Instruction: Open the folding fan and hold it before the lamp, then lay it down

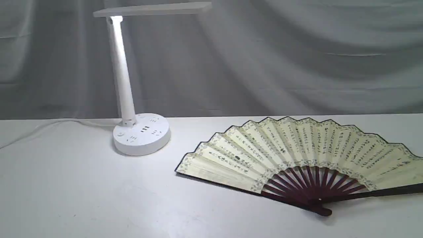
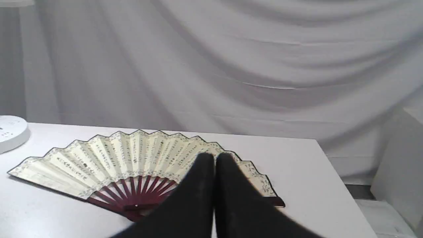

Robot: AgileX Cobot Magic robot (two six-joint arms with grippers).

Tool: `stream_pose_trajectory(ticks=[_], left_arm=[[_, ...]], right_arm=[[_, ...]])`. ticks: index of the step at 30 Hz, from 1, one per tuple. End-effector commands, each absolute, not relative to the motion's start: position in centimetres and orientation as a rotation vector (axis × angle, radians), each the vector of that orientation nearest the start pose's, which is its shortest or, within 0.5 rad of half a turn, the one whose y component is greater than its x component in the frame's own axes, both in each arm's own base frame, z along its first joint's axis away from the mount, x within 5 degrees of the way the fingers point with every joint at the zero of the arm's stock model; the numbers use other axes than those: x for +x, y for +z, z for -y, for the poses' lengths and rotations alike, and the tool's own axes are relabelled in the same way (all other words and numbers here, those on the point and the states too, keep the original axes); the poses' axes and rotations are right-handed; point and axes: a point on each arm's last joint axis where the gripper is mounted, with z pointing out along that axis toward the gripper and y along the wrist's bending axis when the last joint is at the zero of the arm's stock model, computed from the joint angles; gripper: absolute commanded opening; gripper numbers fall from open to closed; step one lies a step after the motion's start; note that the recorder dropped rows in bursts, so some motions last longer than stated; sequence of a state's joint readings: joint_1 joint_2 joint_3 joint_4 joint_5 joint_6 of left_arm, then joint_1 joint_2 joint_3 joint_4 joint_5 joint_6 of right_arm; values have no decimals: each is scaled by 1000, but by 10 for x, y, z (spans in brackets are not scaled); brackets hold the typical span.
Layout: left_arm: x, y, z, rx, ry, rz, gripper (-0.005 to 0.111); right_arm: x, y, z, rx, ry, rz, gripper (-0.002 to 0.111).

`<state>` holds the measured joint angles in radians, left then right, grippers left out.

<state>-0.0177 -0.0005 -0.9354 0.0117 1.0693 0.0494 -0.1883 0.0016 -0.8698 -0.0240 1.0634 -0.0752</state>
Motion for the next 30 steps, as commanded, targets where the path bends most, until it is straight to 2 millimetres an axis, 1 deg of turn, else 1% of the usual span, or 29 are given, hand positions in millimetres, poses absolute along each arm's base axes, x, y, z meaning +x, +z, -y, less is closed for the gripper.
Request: stream_pose_trajectory(ticks=[1,4,7,11,14,18,21,26,29,30], left_arm=[[-75,379,-3,61,36,-1633,0],[-70,378,-2,61,24,-1616,0],[-60,374,-1,60,24,-1595,0],[-41,361,0,61,10,-1593,0],[-28,346,1,63,2,-1640,0],[-10,327,1,61,-7,-1668,0],[-1,318,2,59,-7,-1651,0],[13,308,1,55,2,-1581,0],[19,302,1,52,3,-1543,0],[21,299,1,51,3,-1541,0]], right_arm=[[-64,368,-6,75,-230,-1687,0],[-64,368,-6,75,-230,-1686,0],[-64,369,-5,73,-230,-1674,0],[-62,371,-5,70,-229,-1648,0],[-50,366,-5,70,-209,-1618,0],[-28,349,-3,66,-195,-1620,0],[-14,335,-2,66,-169,-1630,0],[11,308,2,63,-178,-1605,0],[21,292,4,63,-177,-1619,0],[23,289,4,62,-178,-1607,0]])
